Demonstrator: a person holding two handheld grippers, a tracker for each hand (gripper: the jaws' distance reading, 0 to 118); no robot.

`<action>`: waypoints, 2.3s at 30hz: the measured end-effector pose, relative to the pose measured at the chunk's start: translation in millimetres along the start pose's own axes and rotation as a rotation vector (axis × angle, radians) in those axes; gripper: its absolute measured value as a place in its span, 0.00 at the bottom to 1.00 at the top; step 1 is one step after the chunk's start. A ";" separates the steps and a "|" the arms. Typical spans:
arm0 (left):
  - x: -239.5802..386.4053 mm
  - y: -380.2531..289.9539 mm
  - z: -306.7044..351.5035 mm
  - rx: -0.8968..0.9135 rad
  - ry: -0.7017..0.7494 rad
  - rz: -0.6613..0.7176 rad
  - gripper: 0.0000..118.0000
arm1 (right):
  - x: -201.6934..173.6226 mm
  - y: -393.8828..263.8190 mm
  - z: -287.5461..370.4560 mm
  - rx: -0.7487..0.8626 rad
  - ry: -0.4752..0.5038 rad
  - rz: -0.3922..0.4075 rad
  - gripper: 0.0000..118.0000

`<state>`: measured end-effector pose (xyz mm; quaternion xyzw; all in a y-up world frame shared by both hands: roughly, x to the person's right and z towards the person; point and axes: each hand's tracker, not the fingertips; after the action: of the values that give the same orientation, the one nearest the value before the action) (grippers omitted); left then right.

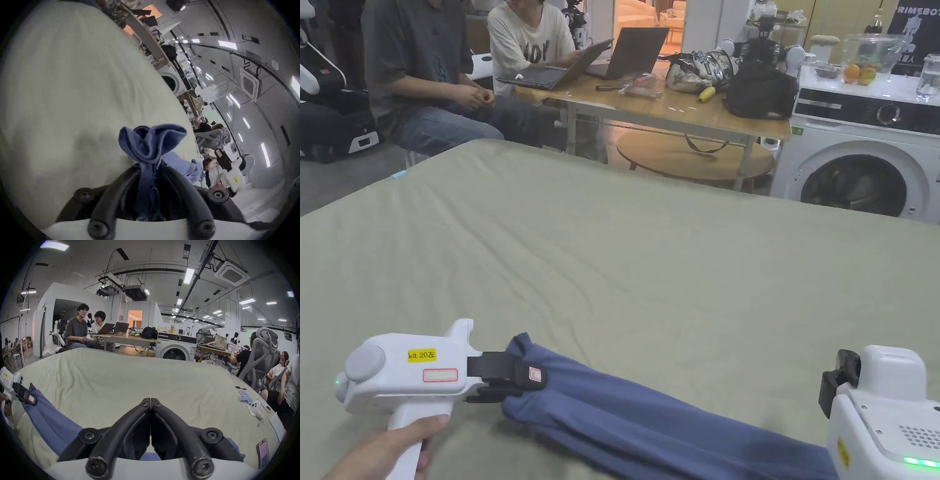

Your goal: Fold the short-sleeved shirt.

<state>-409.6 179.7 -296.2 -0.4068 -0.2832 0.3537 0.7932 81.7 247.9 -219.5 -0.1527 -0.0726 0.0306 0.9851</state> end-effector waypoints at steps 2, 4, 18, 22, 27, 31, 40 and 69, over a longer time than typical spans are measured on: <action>6.8 4.1 13.3 0.010 0.025 -0.019 0.04 | 0.0 2.8 0.2 0.007 0.006 -0.004 0.00; 6.3 9.1 24.2 0.028 0.039 -0.005 0.04 | -1.0 4.7 0.6 0.012 0.009 -0.002 0.00; 65.3 0.5 36.7 -0.008 0.031 -0.038 0.04 | -2.5 8.8 6.2 0.025 0.038 -0.019 0.00; 97.6 -2.8 6.3 -0.051 -0.077 0.005 0.04 | 2.4 7.3 9.1 0.029 0.036 -0.026 0.00; 119.6 -9.1 -49.7 -0.146 -0.028 -0.037 0.04 | 10.7 4.3 12.8 0.020 0.022 -0.031 0.00; 124.1 -23.4 -108.5 -0.227 0.077 -0.054 0.04 | 19.6 0.1 13.7 0.006 0.004 -0.038 0.00; 122.6 -69.0 -178.9 -0.335 0.252 -0.047 0.09 | 33.2 -9.1 17.5 -0.023 -0.026 -0.030 0.00; 133.8 -96.3 -182.1 -0.387 0.031 -0.031 0.02 | 43.2 -13.1 24.7 -0.027 -0.019 -0.041 0.00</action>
<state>-164.7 164.3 -285.7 -0.5528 -0.3402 0.2739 0.7097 121.1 246.4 -186.5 -0.1641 -0.0854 0.0111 0.9827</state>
